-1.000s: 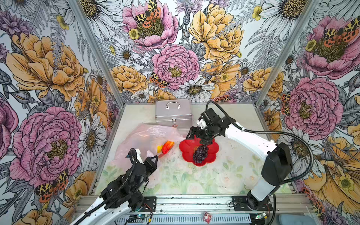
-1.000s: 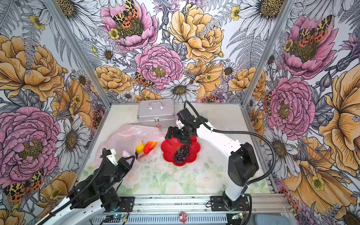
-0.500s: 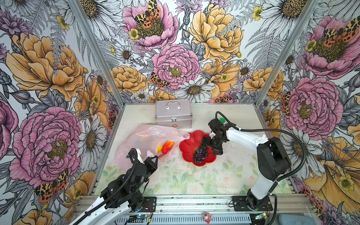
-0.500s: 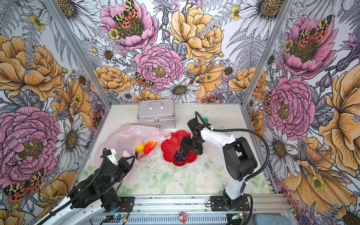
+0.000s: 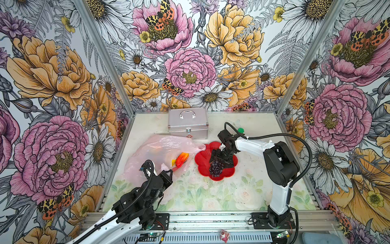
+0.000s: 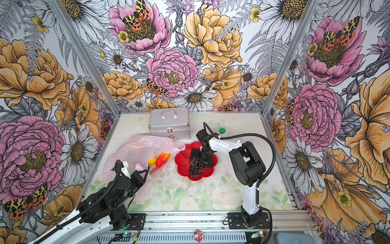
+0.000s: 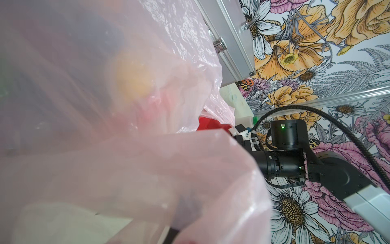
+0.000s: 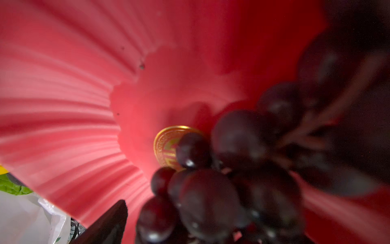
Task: Place the fruits into the plastic bag
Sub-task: Pick up the fruit from the plate.
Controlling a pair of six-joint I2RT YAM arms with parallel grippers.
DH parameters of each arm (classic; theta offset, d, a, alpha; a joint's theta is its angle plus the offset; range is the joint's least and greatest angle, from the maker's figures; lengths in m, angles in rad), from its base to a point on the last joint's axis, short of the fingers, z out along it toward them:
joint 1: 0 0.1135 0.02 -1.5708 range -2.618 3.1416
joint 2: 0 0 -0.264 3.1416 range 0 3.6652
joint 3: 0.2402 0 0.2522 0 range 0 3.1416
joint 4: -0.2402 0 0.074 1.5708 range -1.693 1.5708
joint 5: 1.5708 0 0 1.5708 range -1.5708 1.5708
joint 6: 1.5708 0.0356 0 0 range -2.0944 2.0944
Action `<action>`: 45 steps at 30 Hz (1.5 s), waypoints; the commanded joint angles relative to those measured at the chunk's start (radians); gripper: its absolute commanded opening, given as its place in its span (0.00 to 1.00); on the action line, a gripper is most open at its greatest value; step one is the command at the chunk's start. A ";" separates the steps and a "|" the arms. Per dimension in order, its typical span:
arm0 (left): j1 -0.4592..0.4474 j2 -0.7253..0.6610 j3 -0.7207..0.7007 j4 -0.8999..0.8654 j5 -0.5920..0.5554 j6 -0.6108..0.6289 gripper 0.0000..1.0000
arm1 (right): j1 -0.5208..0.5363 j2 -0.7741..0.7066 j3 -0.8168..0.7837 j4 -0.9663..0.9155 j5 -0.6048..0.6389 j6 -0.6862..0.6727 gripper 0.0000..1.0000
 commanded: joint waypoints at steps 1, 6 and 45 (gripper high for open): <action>-0.007 0.003 0.023 0.016 -0.028 -0.007 0.00 | 0.016 0.052 0.017 0.026 -0.005 -0.005 0.90; -0.008 0.006 0.025 0.016 -0.028 -0.006 0.00 | 0.017 0.068 0.033 0.042 -0.015 -0.010 0.67; 0.113 -0.008 0.034 0.016 0.105 0.062 0.00 | -0.054 -0.321 -0.211 0.405 -0.273 -0.224 0.29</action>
